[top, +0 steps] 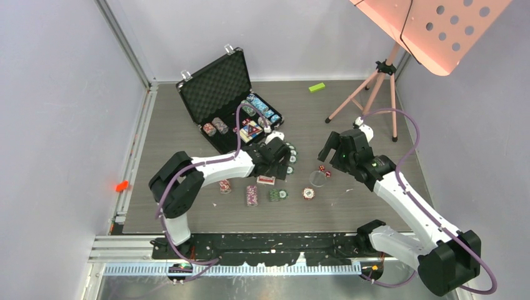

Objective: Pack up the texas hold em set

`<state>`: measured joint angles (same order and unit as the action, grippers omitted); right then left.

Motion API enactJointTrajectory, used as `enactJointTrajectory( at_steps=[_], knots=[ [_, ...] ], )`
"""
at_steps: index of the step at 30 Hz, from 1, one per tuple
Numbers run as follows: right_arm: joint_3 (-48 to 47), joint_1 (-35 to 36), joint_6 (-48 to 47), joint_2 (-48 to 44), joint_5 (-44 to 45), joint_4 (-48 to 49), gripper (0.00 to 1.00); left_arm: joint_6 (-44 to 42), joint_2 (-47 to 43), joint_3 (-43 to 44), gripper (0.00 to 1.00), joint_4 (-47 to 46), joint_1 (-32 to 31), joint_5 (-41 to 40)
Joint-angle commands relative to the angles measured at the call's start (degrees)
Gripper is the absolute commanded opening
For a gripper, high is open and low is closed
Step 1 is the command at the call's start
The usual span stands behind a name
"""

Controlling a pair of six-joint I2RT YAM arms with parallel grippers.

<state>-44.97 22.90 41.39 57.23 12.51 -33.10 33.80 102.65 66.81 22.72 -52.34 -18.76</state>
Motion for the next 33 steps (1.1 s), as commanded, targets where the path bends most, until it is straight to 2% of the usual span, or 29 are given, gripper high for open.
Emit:
enactJointTrajectory(
  at_steps=[1, 9, 26, 33],
  knots=[
    [0.23, -0.37, -0.81, -0.66, 0.4, 1.98, 0.97, 0.09, 0.72, 2.28, 0.96, 1.07, -0.31, -2.64],
    [0.42, -0.4, -0.63, -0.43, 0.33, 1.99, 0.96, 1.37, 1.63, 1.41, 0.83, 1.2, -0.4, -2.41],
    [0.81, -0.48, -0.73, -0.89, 0.37, 1.98, 0.95, 0.72, 3.11, 3.39, 0.73, 3.52, -0.31, -2.77],
    [0.76, -0.49, -0.82, -0.76, 0.39, 1.92, 0.95, -1.64, 2.49, 4.45, 0.6, 3.83, -0.31, -2.3]
  ],
)
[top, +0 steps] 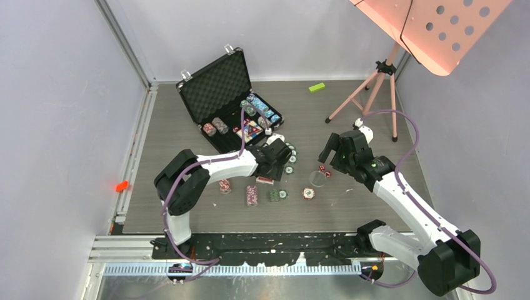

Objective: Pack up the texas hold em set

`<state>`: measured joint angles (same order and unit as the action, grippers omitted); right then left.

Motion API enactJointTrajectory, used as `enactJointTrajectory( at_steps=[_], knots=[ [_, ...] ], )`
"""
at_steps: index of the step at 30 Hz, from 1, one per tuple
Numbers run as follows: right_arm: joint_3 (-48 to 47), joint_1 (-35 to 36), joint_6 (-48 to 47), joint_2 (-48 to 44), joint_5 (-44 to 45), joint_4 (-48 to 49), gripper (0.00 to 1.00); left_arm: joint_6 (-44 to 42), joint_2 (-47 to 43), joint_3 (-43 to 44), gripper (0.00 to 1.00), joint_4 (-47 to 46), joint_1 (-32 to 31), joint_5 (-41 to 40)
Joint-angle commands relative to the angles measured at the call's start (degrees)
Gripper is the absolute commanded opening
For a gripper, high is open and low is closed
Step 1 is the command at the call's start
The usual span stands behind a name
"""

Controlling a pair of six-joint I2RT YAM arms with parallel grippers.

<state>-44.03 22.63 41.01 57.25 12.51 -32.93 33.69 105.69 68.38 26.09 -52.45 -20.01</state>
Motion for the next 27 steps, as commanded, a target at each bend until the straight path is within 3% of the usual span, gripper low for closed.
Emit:
enactJointTrajectory(
  at_steps=[1, 11, 18, 24, 27],
  knots=[
    [-0.22, -0.27, -0.47, -0.75, 0.38, 1.78, 0.95, -1.79, -0.61, 3.12, 0.58, 0.64, -0.2, -0.66],
    [-0.66, -0.22, -0.77, -0.13, -0.03, 1.95, 0.95, -5.77, -3.52, 4.42, 0.56, 1.38, 1.95, 2.15],
    [-1.08, -0.25, -1.13, -0.28, -0.79, 1.99, 0.94, -17.35, -7.52, 5.0, 0.54, 0.64, 3.26, -0.59],
    [-1.1, -0.22, -1.26, -0.36, -2.22, 1.95, 0.94, -24.71, -10.58, 5.46, 0.41, -2.06, 7.52, 1.89],
    [-1.06, -0.24, -1.23, -0.58, -3.7, 1.94, 0.94, -26.21, -11.1, 7.29, 0.21, -2.22, 11.49, 0.5]
  ],
)
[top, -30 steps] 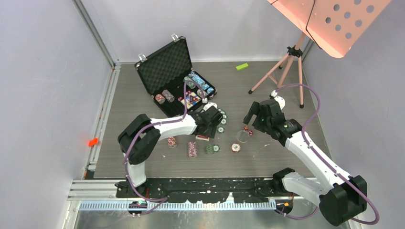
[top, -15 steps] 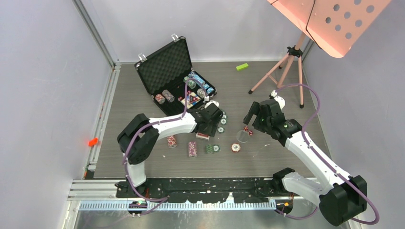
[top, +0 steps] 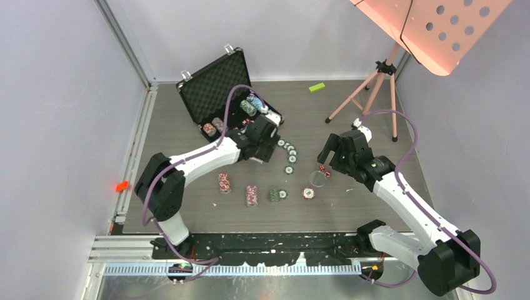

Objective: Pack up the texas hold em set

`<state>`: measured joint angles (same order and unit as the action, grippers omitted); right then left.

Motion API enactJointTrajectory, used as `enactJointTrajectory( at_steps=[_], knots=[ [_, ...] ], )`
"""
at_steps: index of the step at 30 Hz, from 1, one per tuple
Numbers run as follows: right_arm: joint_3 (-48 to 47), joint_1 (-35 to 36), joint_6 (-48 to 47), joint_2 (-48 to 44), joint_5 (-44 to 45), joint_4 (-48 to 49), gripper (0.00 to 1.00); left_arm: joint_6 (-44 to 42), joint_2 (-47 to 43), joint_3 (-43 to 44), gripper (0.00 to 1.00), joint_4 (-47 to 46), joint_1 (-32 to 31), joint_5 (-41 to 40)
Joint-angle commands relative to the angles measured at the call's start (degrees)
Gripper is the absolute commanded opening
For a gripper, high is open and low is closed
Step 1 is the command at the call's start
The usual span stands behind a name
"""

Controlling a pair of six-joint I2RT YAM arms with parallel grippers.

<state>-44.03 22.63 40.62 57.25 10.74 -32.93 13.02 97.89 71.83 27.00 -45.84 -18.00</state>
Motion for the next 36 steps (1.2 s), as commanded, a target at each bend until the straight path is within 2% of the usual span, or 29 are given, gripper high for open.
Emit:
enactJointTrajectory(
  at_steps=[1, 9, 13, 16, 23, 30, 36],
  knots=[
    [-1.01, -0.23, -0.82, -0.74, -2.16, 1.87, 0.94, -6.45, -3.39, 4.36, 0.2, -4.0, 6.27, -1.2],
    [-2.27, -0.28, -1.19, -1.14, -3.69, 0.02, 0.93, -15.96, 1.86, 10.82, 0.19, -11.28, 16.7, 4.53],
    [-2.47, -0.21, -1.25, -1.22, -3.88, -0.34, 0.93, -18.12, 6.96, 13.99, 0.17, -14.32, 24.2, 15.16],
    [-2.89, -0.22, -0.97, -0.88, -3.93, -0.59, 0.93, -21.96, 11.17, 17.01, 0.17, -15.14, 26.9, 22.0],
    [-3.54, -0.22, -0.35, 0.0, -3.16, -0.91, 0.92, -33.62, 21.39, 26.09, 0.14, -11.52, 27.12, 19.92],
    [-3.79, -0.23, 0.59, 0.99, -2.65, -1.09, 0.92, -38.69, 23.96, 25.86, 0.13, -15.09, 27.12, 18.49],
    [-3.84, -0.26, 1.27, 1.67, -2.66, -0.86, 0.92, -40.92, 23.12, 22.34, 0.13, -17.76, 27.12, 16.18]
  ],
)
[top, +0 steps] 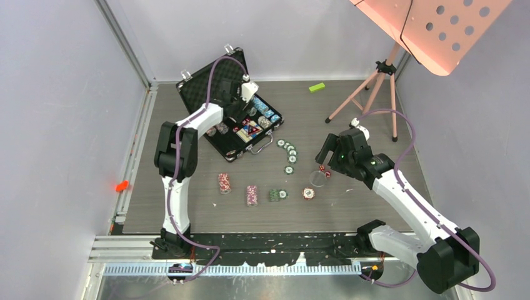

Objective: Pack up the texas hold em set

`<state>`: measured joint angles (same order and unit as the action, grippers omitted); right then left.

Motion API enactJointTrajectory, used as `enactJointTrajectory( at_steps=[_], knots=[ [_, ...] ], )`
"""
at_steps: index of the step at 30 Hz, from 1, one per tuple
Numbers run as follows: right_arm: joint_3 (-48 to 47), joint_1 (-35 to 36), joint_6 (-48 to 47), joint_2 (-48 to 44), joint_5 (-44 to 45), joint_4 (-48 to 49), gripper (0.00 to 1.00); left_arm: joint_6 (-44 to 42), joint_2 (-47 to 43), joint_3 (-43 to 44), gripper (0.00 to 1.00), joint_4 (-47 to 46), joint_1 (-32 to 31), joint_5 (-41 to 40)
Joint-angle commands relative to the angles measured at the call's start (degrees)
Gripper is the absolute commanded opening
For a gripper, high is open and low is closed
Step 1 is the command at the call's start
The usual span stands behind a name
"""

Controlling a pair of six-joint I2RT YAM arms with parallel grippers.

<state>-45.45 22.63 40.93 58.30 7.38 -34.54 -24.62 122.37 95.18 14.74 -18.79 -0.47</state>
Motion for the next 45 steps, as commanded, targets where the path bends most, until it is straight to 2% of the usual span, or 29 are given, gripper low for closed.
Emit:
enactJointTrajectory(
  at_steps=[1, 7, 12, 19, 20, 23, 28, 31, 37, 42, 45],
  knots=[
    [-2.64, -0.23, 0.99, 1.03, 0.66, 0.82, 0.92, -3.63, -1.57, -1.3, 0.13, -5.33, 0.07, -1.37],
    [-3.8, -0.22, 0.79, 2.81, -0.03, 0.95, 0.92, -6.04, -1.66, -2.6, 0.13, -3.23, 0.15, 1.85],
    [-4.31, -0.24, 0.78, 4.08, -0.71, 1.17, 0.92, -4.8, -1.3, -1.05, 0.13, 1.02, 1.08, 4.97],
    [-4.75, -0.27, 1.12, 5.38, -2.12, 1.96, 0.91, -6.74, -1.12, -0.54, 0.14, 5.07, 1.77, 5.71],
    [-4.74, -0.23, 1.16, 5.45, -2.2, 2.04, 0.91, -7.04, -0.91, -0.32, 0.17, 5.75, 1.79, 5.48],
    [-4.77, -0.22, 1.16, 5.46, -2.37, 2.1, 0.91, -7.19, -0.33, 0.19, 0.37, 6.39, 1.82, 2.53],
    [-4.2, -0.22, 1.38, 4.93, -2.44, 2.1, 0.91, -5.52, 0.29, 2.22, 0.54, 6.59, 1.77, 2.05],
    [-4.08, -0.25, 1.54, 4.74, -2.61, 2.04, 0.91, -4.63, 0.58, 3.46, 0.71, 6.98, 1.73, 1.59],
    [-4.01, -0.22, 1.66, 4.37, -2.84, 2.07, 0.91, -3.32, 0.15, 3.62, 0.89, 6.19, 1.74, 2.16],
    [-4.1, -0.22, 1.61, 4.28, -2.98, 2.07, 0.91, -2.52, -0.38, 3.22, 0.88, 5.46, 1.8, 3.34],
    [-4.16, -0.27, 1.61, 4.43, -3.03, 2.11, 0.91, -1.29, -1.65, 1.56, 0.78, 3.36, 1.8, 4.71]
  ],
)
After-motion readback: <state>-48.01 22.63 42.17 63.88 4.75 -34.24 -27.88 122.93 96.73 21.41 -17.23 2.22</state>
